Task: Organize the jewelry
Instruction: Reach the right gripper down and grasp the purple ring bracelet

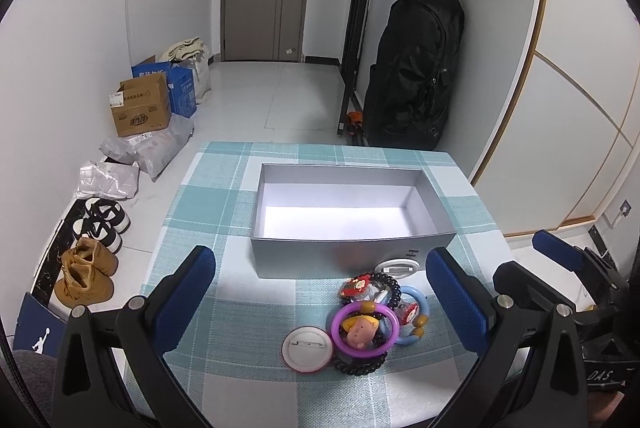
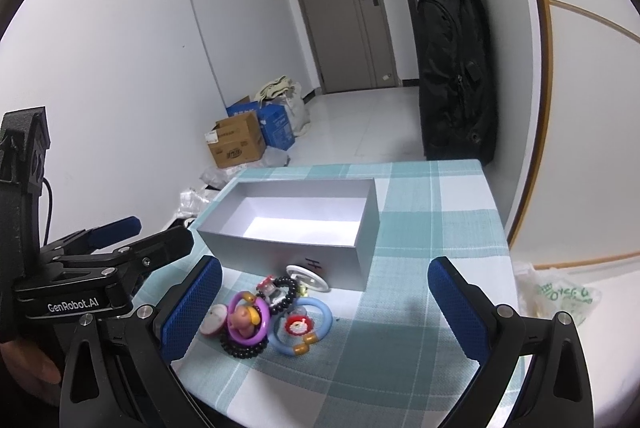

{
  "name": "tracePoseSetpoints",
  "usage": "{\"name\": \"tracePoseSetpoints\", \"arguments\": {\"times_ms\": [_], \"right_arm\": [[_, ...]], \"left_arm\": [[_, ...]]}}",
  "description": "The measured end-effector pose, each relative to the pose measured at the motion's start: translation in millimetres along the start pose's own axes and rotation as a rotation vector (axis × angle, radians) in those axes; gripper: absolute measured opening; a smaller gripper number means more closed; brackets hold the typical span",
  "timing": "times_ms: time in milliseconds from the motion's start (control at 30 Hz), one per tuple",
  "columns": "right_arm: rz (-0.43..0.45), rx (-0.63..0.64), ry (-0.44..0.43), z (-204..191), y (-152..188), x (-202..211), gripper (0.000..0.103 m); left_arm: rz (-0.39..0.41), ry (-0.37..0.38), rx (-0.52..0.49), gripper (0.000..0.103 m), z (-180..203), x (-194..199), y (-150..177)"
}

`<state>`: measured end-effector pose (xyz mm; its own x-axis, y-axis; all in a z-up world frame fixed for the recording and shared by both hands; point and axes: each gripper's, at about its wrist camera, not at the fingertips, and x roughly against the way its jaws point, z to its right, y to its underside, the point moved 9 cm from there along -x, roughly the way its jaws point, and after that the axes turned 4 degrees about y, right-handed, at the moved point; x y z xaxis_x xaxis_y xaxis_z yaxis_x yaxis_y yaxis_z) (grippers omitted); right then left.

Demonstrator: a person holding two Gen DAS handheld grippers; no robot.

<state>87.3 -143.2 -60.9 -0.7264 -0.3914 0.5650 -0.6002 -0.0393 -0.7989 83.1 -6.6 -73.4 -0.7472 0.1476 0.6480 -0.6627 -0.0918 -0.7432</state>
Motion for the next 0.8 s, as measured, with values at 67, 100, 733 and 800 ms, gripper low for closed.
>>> {"name": "tracePoseSetpoints", "arguments": {"times_ms": [67,100,733,800], "right_arm": [[-0.009,0.005,0.000,-1,1,-2,0.103],[-0.016,0.008,-0.002,-2,2,-4,0.103],[-0.264,0.119,-0.203,-57,46,-52,0.061],[-0.271,0.163,-0.186,-62,51,-55,0.055]], "left_arm": [[-0.007,0.008,-0.001,0.102,-2,-1,0],[-0.007,0.015,0.004,0.102,-4,0,0],[-0.137,-0.013,0.083,0.102,-71,-15,18],[-0.147,-0.027,0.056,0.102,-72,-15,21]]}}
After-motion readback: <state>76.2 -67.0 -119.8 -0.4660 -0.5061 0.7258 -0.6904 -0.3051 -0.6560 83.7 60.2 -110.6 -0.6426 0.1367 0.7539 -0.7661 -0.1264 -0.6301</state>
